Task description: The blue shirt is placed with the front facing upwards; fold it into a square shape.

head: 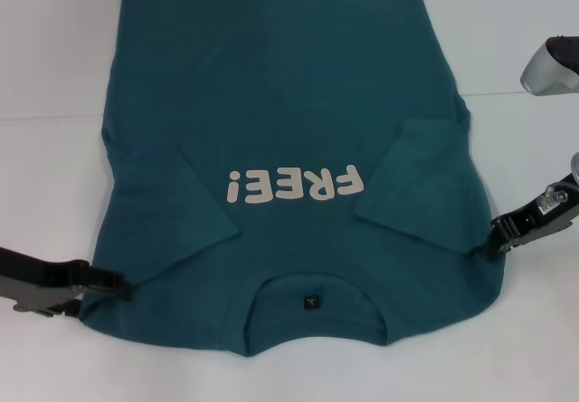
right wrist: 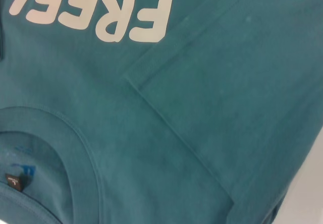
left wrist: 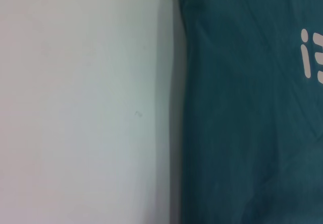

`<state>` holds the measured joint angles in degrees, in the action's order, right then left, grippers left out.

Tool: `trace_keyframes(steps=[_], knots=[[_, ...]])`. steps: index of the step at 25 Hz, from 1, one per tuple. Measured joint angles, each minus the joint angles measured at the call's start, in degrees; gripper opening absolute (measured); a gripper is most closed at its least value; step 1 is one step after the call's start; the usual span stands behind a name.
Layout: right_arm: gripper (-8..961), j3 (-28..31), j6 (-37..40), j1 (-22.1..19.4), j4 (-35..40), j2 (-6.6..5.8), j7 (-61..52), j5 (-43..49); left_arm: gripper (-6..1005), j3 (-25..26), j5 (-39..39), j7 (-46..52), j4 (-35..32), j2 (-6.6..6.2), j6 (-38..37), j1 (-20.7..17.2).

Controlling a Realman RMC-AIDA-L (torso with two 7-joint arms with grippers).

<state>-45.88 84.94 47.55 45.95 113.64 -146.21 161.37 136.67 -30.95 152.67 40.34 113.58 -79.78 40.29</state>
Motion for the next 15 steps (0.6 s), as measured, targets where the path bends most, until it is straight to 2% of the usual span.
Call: trace_keyframes(steps=[15], knots=[[38,0.0,-0.11,0.0,-0.08,0.0,0.43,0.0,838,-0.01,0.02,0.14,0.0,0.42,0.4,0.32]])
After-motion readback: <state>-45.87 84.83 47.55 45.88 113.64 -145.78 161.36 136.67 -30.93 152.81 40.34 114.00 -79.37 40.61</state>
